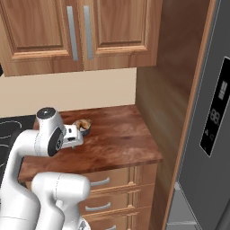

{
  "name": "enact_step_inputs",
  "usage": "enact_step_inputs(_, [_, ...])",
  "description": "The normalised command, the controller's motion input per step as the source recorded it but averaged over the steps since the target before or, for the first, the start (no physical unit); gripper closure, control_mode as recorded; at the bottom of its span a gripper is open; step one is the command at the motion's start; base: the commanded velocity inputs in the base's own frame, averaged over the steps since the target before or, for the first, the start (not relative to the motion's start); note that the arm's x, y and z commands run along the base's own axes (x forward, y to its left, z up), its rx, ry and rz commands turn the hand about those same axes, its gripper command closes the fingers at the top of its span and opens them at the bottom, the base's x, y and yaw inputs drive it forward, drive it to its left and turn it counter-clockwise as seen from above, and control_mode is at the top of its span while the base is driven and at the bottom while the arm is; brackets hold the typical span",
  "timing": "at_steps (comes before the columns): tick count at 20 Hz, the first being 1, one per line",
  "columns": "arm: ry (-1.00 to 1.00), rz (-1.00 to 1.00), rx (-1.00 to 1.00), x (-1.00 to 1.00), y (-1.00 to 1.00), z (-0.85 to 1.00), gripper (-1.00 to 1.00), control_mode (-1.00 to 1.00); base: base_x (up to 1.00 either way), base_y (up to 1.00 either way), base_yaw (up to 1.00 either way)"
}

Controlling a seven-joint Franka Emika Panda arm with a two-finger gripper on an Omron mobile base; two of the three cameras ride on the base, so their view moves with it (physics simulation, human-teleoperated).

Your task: Take the chicken drumstick from the fridge and place it on the digital scale on the counter by the fridge. Wait a few seconds for a reading, then move it to the plate on the dining counter.

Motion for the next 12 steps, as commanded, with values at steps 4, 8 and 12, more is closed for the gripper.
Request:
enact_step_inputs(4, [0.00, 0.00, 0.00, 0.00, 0.00, 0.00, -1.00, -1.00, 0.00, 0.00, 0.00])
enact_step_inputs(8, [0.00, 0.00, 0.00, 0.00, 0.00, 0.00, -1.00, -1.00, 0.00, 0.00, 0.00])
enact_step_inputs(12, [0.00, 0.00, 0.00, 0.00, 0.00, 0.00, -1.00, -1.00, 0.00, 0.00, 0.00])
